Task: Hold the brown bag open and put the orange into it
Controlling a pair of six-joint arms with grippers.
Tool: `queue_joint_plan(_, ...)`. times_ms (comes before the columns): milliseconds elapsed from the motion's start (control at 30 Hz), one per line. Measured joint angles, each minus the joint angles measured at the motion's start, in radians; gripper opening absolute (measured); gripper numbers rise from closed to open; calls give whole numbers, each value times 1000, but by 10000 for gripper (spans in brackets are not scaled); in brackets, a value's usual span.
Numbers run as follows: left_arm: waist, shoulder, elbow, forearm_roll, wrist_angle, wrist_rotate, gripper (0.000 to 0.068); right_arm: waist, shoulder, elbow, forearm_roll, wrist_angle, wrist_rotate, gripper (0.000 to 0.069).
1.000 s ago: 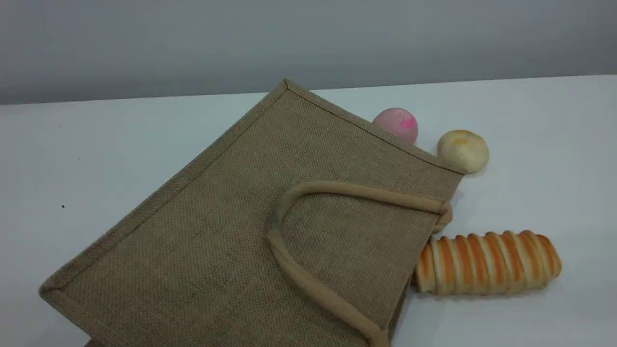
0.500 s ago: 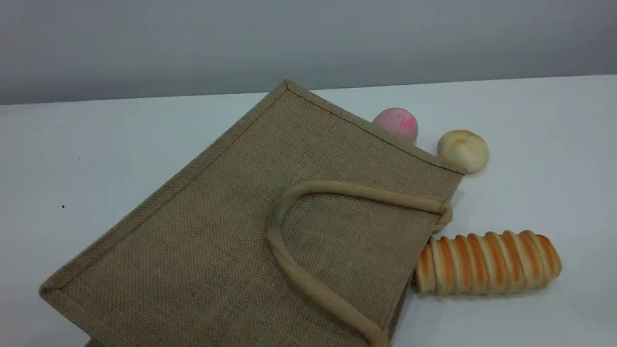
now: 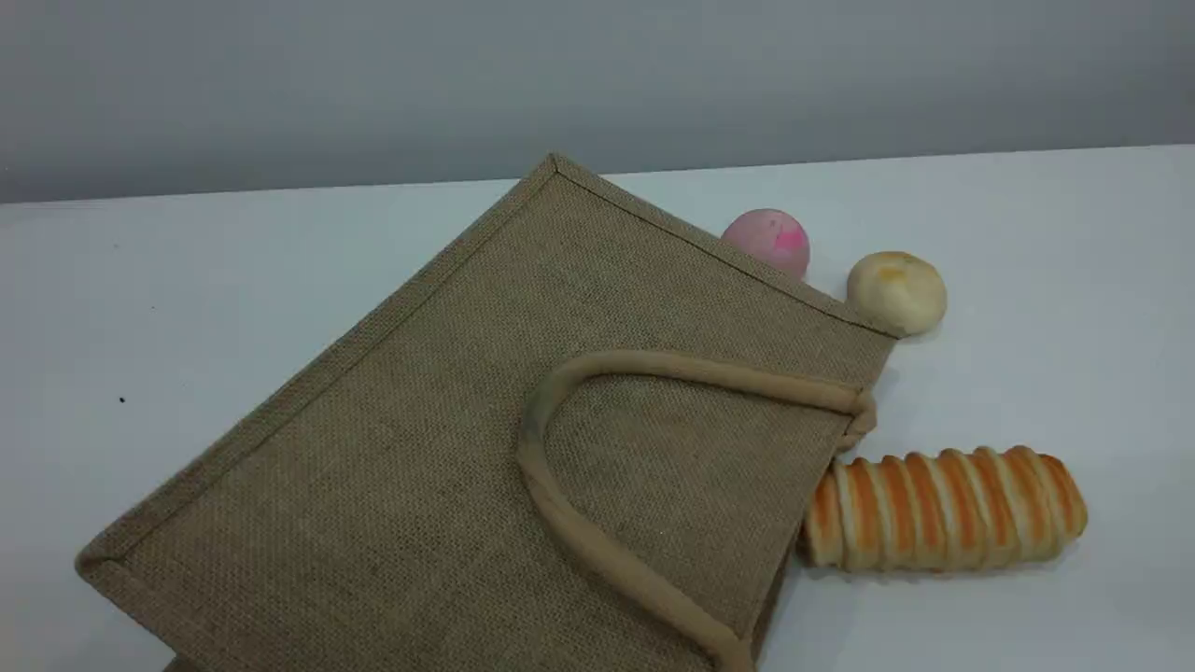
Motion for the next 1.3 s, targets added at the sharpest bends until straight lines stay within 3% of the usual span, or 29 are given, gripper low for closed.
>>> queue_joint_plan(167, 145, 0, 0, 0, 1, 0, 241, 0, 0, 0, 0, 0, 0, 405)
queue_joint_plan(467, 465, 0, 0, 0, 1, 1, 241, 0, 0, 0, 0, 0, 0, 405)
queue_joint_plan(600, 557, -15, 0, 0, 1, 1, 241, 0, 0, 0, 0, 0, 0, 405)
queue_joint_plan(900, 571, -138, 0, 0, 2, 1, 241, 1, 0, 0, 0, 0, 0, 405)
queue_joint_plan(1300, 570, -137, 0, 0, 3, 1, 241, 2, 0, 0, -1, 0, 0, 405)
